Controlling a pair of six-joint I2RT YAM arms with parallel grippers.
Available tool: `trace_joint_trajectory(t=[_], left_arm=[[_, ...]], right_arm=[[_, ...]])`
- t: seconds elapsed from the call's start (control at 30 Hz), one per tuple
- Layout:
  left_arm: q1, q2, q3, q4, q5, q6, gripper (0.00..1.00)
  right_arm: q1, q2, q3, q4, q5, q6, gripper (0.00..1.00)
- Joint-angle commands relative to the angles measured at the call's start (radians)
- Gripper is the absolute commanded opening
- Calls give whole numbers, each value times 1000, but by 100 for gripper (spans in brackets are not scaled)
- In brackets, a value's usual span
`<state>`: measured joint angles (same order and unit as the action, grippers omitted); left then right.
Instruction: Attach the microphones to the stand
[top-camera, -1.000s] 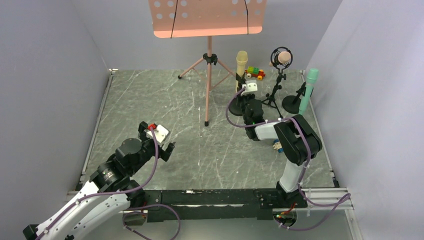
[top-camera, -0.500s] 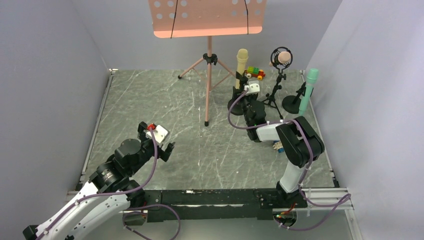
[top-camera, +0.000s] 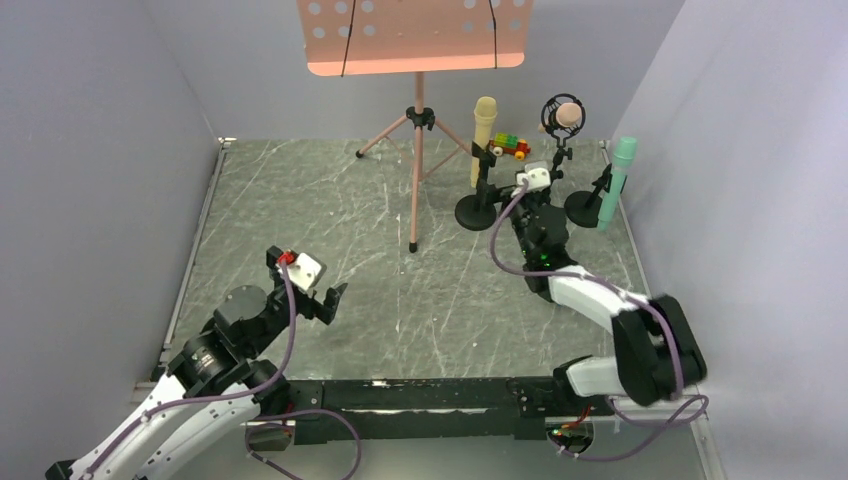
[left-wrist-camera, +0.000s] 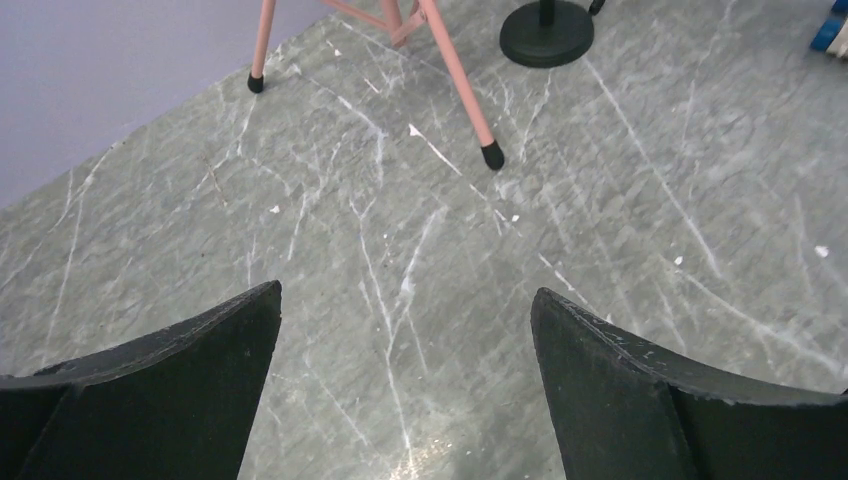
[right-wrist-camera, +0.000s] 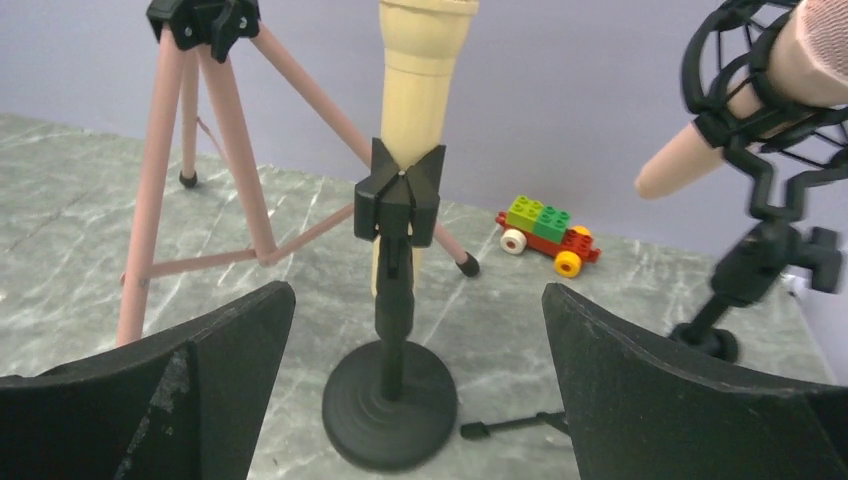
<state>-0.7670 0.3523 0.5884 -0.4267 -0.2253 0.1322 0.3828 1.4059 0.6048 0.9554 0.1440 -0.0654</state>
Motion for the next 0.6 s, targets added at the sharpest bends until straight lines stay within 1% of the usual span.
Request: trace_joint_trajectory(t=[0.0,0.07,0.1,0.13,0.2,0.27,0.33,0.37,0.43,0.47,0.57], left_arm=[[5,-31,18,50,-1,-113,99],[16,-25,41,44,-43,-228,99],[30,-15,58,46,-32,-261,99],[51,8,79,50,-12,-284,99],[120,70,135,52,52,-321,99],[241,153,210,44,171,-346,99],[392,234,279,41,320,-373,99],[466,269,308,41,395,-389,99],[557,323,388,19,496,-418,99],[574,346,424,-4,496,-424,99],[580,372,524,-99,437,-417,99]], right_arm=[[-16,-215,14,-458,-90,-97,100],[-45,-244,181,-847,-109,-121,100],[-63,-256,235,-982,-152,-151,100],[-82,-288,261,-1072,-204,-172,100],[-133,-395,277,-1182,-354,-229,100],[-180,-472,330,-1286,-426,-228,100],[-225,-514,395,-1386,-433,-228,100],[-247,-538,421,-1413,-403,-219,100],[-305,-598,461,-1436,-332,-163,100],[-337,-618,480,-1441,-302,-123,100],[-425,-642,564,-1485,-289,-59,100]])
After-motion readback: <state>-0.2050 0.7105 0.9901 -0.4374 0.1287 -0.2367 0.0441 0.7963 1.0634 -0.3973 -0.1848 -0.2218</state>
